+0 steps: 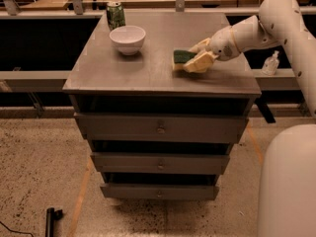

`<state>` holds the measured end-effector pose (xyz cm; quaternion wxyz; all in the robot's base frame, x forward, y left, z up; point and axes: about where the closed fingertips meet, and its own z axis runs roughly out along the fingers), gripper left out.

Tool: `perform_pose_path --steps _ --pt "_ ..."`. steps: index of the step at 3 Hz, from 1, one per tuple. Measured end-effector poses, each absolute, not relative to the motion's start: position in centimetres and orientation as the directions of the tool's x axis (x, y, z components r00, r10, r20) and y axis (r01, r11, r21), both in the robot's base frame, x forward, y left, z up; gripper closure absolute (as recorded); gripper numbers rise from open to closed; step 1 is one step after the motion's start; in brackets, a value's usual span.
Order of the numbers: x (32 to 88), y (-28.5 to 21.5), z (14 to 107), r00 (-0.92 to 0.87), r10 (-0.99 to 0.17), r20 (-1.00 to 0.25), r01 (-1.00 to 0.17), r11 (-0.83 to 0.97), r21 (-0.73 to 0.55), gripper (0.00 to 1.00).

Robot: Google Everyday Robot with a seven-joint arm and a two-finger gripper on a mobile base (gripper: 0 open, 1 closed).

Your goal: Place sponge into white bowl

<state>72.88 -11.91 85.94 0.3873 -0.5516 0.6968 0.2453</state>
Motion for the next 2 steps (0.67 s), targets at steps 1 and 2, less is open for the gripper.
perform_pose_path --steps 1,2 --pt "74.08 -7.21 89.91 0.004 -0.532 -0.847 -0.944 0.277 -0.178 1.0" --pt "74.09 -7.21 89.91 0.004 -0.532 -0.847 -0.944 0.277 -0.178 1.0"
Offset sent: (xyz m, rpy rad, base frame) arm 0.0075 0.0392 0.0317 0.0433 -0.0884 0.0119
